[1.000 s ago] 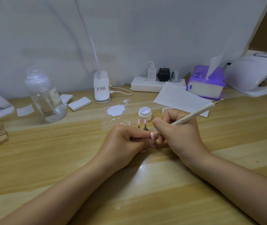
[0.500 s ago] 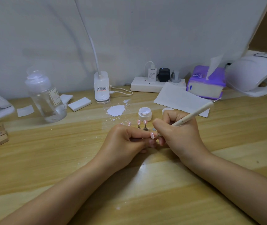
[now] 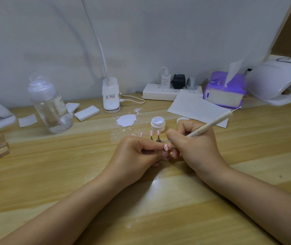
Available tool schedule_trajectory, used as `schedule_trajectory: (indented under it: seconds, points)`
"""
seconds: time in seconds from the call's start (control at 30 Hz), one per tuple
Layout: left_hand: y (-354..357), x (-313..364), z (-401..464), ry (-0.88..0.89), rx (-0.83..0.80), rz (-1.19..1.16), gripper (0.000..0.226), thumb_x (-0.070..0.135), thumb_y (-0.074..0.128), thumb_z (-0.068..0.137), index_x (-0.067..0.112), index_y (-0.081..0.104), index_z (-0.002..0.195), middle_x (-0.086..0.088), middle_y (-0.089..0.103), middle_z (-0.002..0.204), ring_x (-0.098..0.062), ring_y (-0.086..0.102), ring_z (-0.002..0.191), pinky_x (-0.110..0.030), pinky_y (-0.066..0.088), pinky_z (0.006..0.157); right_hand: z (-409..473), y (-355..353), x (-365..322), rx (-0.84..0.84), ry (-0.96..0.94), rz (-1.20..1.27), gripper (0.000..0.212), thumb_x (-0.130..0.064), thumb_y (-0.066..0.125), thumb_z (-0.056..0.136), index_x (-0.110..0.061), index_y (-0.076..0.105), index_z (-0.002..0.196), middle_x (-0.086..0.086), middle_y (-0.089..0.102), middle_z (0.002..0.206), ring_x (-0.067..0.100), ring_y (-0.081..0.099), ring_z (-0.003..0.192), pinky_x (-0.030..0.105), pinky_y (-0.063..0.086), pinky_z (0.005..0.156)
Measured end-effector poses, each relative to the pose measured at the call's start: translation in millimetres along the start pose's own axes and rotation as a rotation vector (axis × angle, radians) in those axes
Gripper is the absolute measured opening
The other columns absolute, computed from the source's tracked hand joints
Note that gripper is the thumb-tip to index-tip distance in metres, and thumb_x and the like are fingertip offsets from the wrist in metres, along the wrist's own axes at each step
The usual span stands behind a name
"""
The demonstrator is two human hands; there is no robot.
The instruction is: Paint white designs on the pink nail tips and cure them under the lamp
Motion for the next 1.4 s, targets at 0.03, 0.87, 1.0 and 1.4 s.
schedule_trajectory:
  seconds: [0.03, 0.87, 1.0, 1.4]
  points:
    - [0.0, 0.0, 0.1, 0.0, 0.0, 0.0, 0.027, 0.005, 0.067, 0.079, 0.03, 0.075, 0.073, 0.012, 0.072, 0.07, 0.004, 0.066, 0.072, -0.011, 0.05, 0.06, 0.0, -0.1, 0.1, -0.001, 0.003, 0.002, 0.041, 0.016, 0.049, 0.074, -0.007, 0.035, 0.043, -0.003, 0.04, 0.028, 0.005, 0.039, 0.025, 0.01, 0.035, 0.034]
    - [0.0, 1.2, -0.3, 0.004, -0.001, 0.007, 0.027, 0.005, 0.067, 0.079, 0.03, 0.074, 0.074, 0.011, 0.072, 0.072, 0.002, 0.067, 0.075, -0.011, 0.05, 0.06, 0.5, -2.0, 2.0, 0.009, -0.001, -0.021, 0.038, 0.014, 0.049, 0.073, -0.006, 0.035, 0.044, -0.001, 0.039, 0.028, 0.005, 0.041, 0.026, 0.011, 0.036, 0.034]
    - [0.0, 0.3, 0.0, 0.0, 0.001, 0.001, 0.026, 0.004, 0.067, 0.078, 0.028, 0.075, 0.074, 0.011, 0.072, 0.072, 0.002, 0.067, 0.075, -0.011, 0.05, 0.06, 0.9, -3.6, 3.1, 0.036, -0.018, -0.025, 0.04, 0.014, 0.05, 0.073, -0.007, 0.033, 0.043, -0.002, 0.039, 0.029, 0.006, 0.041, 0.026, 0.011, 0.036, 0.035]
    - [-1.3, -4.7, -0.2, -0.035, 0.061, -0.042, 0.023, 0.0, 0.067, 0.078, 0.022, 0.073, 0.073, 0.01, 0.072, 0.069, -0.002, 0.068, 0.072, -0.01, 0.048, 0.056, -0.2, -13.3, -23.8, 0.147, -0.106, 0.033, 0.047, -0.058, 0.042, 0.072, -0.018, 0.057, 0.054, 0.006, 0.051, 0.033, 0.009, 0.042, 0.027, 0.013, 0.035, 0.034]
Point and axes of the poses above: each hand's wrist, its own z-axis towards the middle knuckle, its own y-axis out of the palm, x = y × z, the point moved 4 cm from there along z, towards the middle knuckle
